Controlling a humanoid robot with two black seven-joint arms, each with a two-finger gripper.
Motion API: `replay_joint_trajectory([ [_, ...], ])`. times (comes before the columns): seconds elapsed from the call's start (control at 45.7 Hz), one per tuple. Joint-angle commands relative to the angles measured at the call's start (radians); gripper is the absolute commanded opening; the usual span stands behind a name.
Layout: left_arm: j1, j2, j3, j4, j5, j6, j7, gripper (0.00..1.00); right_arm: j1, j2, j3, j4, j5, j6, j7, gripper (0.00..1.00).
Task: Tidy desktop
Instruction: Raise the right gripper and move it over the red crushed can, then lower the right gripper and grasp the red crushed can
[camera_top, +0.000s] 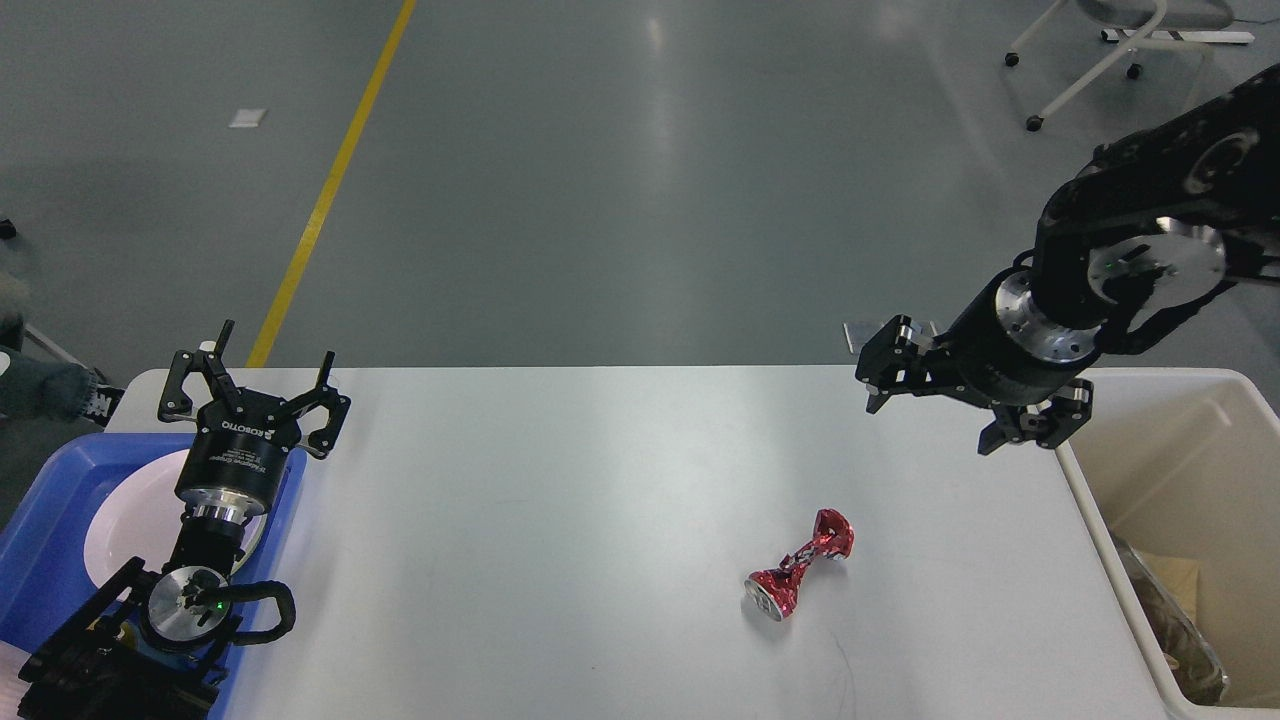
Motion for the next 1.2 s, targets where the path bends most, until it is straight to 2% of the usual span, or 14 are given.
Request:
replay_joint_trajectory([
  [0.0,0.0,0.0,0.0,0.0,0.0,0.0,0.0,0.96,-0.145,0.04,0.076,-0.016,0.006,-0.114,0.0,1.0],
  [0.175,0.0,0.0,0.0,0.0,0.0,0.0,0.0,0.96,-0.409,0.129,0.167,-0.177,0.068,-0.191,-0.004,1.0],
  [0.394,0.0,0.0,0.0,0.0,0.0,0.001,0.0,0.96,-0.667,0.215,0.173,-0.429,0.22,-0.254,-0.004,1.0],
  [0.59,0.0,0.0,0.0,0.0,0.0,0.001,0.0,0.96,-0.753,0.217,0.173,-0.507,0.256,-0.337,-0.006,0.97],
  [0.831,0.0,0.0,0.001,0.0,0.0,0.001,0.0,0.96,-0.811,0.218,0.18,-0.553,0.263,-0.366,-0.006,0.96],
  [1.006,0.0,0.0,0.001,0.0,0.0,0.0,0.0,0.96,-0.854,0.218,0.24,-0.572,0.263,-0.391,-0.006,0.8],
  [1.181,0.0,0.0,0.0,0.0,0.0,0.0,0.0,0.96,-0.868,0.218,0.248,-0.575,0.288,-0.449,-0.006,0.39],
])
